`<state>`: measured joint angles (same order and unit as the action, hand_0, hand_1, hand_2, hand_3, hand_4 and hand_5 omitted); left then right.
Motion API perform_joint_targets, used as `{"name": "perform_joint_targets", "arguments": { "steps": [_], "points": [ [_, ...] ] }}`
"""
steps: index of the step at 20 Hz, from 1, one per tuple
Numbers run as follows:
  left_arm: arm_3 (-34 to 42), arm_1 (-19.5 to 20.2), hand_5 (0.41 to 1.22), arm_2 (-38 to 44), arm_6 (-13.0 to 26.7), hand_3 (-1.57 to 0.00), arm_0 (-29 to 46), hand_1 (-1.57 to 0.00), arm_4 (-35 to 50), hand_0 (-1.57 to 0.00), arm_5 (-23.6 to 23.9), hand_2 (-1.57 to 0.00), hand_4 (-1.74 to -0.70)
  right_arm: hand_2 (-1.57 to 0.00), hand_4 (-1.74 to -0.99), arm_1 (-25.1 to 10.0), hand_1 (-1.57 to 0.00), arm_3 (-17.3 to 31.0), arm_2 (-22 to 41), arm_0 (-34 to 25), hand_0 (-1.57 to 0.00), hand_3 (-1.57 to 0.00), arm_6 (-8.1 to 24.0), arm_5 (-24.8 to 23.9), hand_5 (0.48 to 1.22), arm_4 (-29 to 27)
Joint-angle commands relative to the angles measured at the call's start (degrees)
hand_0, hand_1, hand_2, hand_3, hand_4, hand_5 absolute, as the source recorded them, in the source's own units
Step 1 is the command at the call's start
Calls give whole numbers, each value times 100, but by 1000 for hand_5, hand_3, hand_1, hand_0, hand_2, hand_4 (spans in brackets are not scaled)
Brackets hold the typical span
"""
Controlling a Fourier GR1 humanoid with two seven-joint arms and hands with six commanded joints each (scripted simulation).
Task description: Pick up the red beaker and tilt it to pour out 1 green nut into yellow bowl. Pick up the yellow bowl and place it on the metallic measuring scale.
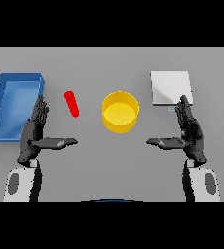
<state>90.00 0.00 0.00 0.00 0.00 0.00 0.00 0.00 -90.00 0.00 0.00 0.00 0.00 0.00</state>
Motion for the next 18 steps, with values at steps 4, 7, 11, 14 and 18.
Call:
{"name": "perform_joint_targets", "arguments": {
  "steps": [4,7,11,14,18],
  "points": [
    [121,-83,660,-113,-56,1,152,1,-68,1,24,1,-1141,1,-1071,18,1,57,1,-76,1,1,28,-32,578,16],
    [522,2,660,-446,-186,1,509,1,-444,1,16,1,-1141,1,-1071,-204,1,-121,245,48,1,1,-394,-231,578,673],
    [1268,216,660,-902,116,1,956,1,-972,1,-52,1,-1138,1,-1071,-362,1,-538,723,345,1,1,-568,-482,581,1632],
    [1363,258,652,-936,385,1,968,1,-987,1,-89,1,-1139,1,-1118,-369,1,-639,770,405,1,1,-479,-370,600,1581],
    [790,253,647,-843,595,1,519,1,-996,1,-123,1,-1137,1,-1180,-386,1,-603,671,292,1,1,-471,-187,627,1284]
  ]
}}
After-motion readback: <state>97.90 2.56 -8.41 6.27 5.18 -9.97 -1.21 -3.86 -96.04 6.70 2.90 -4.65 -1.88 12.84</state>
